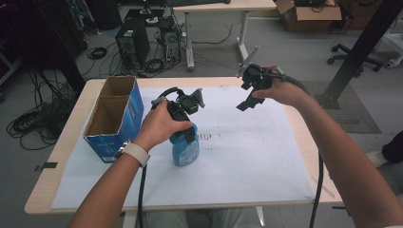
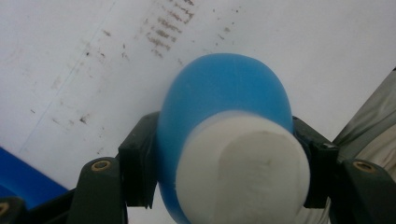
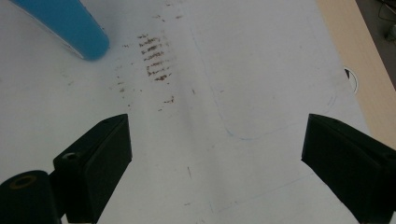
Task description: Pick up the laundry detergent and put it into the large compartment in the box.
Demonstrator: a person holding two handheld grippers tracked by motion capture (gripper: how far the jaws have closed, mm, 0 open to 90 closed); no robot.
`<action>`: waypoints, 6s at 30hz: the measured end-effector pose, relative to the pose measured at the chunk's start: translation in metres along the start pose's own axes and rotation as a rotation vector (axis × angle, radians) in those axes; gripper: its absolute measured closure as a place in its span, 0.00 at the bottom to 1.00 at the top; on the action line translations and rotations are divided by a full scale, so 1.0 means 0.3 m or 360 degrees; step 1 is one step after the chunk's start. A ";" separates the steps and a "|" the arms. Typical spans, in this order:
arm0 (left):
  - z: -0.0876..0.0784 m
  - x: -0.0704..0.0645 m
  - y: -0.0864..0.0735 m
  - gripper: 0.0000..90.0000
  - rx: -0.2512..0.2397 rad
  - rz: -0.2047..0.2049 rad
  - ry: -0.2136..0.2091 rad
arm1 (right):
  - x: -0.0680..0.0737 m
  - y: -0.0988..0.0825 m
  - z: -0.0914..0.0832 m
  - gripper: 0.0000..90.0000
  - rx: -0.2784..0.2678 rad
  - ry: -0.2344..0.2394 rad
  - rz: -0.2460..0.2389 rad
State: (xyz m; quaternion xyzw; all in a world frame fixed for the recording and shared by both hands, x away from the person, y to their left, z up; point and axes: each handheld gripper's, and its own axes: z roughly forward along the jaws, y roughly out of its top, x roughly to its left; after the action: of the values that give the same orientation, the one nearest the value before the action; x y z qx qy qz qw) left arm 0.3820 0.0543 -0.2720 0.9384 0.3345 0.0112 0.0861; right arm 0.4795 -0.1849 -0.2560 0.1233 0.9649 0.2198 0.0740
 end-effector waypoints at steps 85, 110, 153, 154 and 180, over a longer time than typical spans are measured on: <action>-0.905 0.208 -0.174 0.42 -0.0147 -0.0951 0.0324 | 0.009 0.004 -0.074 0.10 -0.0058 -0.0028 -0.0027; -0.842 0.330 -0.278 0.42 -0.0127 -0.1143 0.0448 | 0.010 0.003 -0.073 0.09 -0.0049 -0.0035 -0.0017; -0.395 0.494 -0.381 0.42 -0.0155 -0.1236 0.0464 | -0.001 -0.025 -0.064 0.09 -0.0031 -0.0042 0.0021; -0.384 0.495 -0.382 0.42 -0.0158 -0.1236 0.0472 | -0.001 -0.026 -0.063 0.09 -0.0032 -0.0043 0.0025; -0.162 0.519 -0.426 0.42 -0.0094 -0.1262 0.0436 | -0.002 -0.032 -0.052 0.09 -0.0017 -0.0039 0.0028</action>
State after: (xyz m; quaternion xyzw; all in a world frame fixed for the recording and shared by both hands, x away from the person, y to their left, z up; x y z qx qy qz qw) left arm 0.4190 0.2571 -0.2515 0.7240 0.6776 0.1115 0.0652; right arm 0.4750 -0.1998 -0.2463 0.1341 0.9616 0.2241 0.0846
